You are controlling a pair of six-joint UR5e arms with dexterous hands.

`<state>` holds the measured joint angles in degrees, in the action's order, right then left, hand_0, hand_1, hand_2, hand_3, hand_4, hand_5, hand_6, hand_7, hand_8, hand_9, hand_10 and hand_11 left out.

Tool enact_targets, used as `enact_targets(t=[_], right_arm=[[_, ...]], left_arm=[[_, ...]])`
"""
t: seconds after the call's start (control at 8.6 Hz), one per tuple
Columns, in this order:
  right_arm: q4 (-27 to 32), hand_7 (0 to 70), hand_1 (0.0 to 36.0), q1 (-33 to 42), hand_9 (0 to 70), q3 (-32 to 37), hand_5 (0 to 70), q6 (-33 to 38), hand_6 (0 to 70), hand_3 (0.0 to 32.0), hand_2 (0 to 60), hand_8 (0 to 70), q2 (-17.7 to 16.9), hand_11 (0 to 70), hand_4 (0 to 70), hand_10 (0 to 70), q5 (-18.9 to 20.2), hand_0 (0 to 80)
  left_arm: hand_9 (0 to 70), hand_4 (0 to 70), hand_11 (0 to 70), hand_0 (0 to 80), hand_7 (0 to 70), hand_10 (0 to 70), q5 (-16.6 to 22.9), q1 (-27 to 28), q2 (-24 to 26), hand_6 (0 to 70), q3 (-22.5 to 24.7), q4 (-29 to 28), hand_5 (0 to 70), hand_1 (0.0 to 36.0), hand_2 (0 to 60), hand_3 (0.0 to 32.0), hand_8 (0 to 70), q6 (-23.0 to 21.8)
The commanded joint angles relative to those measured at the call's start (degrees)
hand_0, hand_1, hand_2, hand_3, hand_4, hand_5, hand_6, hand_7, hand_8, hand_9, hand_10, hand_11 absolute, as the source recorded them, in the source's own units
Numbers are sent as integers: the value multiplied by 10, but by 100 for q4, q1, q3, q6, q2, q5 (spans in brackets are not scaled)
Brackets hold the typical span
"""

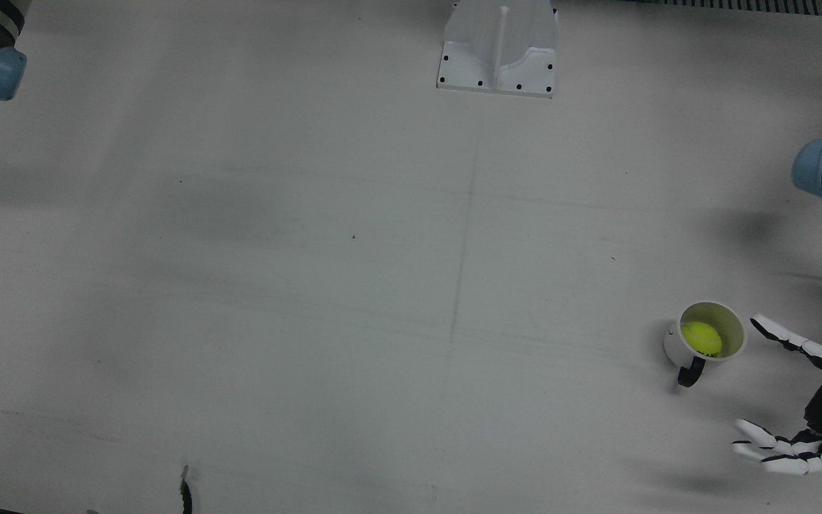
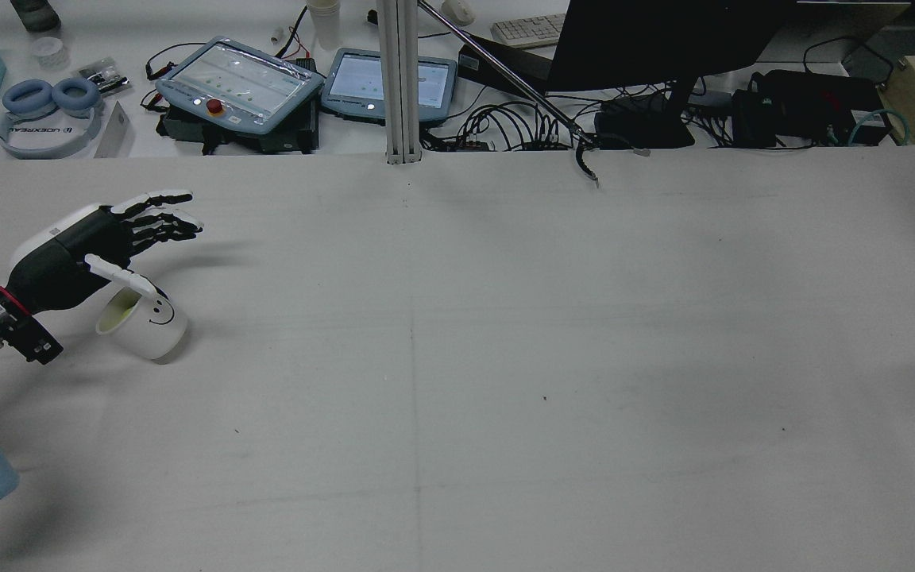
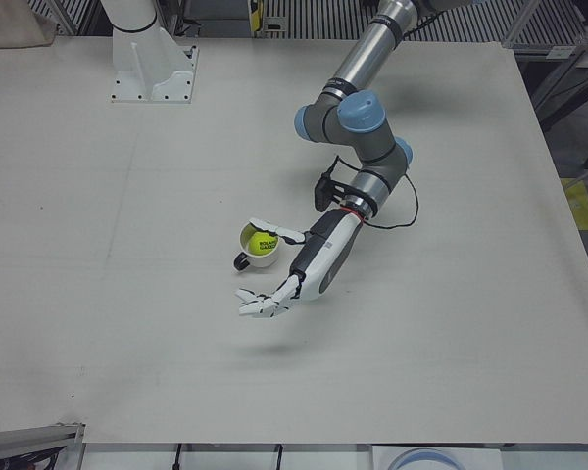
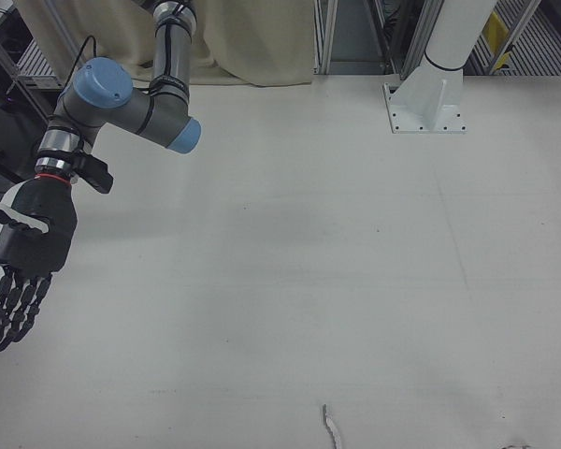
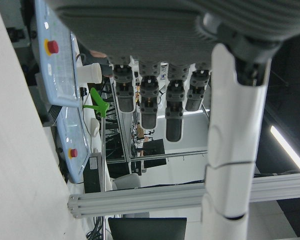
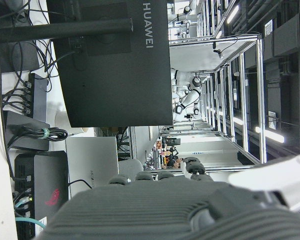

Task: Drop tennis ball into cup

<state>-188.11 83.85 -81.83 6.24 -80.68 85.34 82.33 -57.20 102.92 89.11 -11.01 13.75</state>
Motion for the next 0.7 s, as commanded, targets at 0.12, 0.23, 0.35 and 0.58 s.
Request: enact_targets(t=[0.12, 0.23, 0.35, 0.58], right_arm=[[2, 0, 0, 0, 0, 0, 0, 0, 0, 0, 0, 0, 0, 0, 0, 0, 0, 0], [-6, 0, 0, 0, 0, 0, 0, 0, 0, 0, 0, 0, 0, 0, 0, 0, 0, 0], [2, 0, 0, 0, 0, 0, 0, 0, 0, 0, 0, 0, 0, 0, 0, 0, 0, 0], [2, 0, 0, 0, 0, 0, 0, 0, 0, 0, 0, 0, 0, 0, 0, 0, 0, 0]], left_arm=[[191, 175, 237, 764, 297, 148, 301, -1378, 18, 383, 238, 555, 187, 257, 0, 0, 303, -30], [196, 187, 242, 766, 291, 152, 328, -1538, 18, 492, 229, 608, 206, 251, 0, 0, 329, -30], [200, 198, 236, 791, 312, 148, 389, -1679, 18, 452, 229, 748, 199, 257, 0, 0, 321, -48], [203, 229, 254, 800, 331, 160, 880, -1978, 0, 588, 212, 1083, 222, 246, 0, 0, 348, -171]])
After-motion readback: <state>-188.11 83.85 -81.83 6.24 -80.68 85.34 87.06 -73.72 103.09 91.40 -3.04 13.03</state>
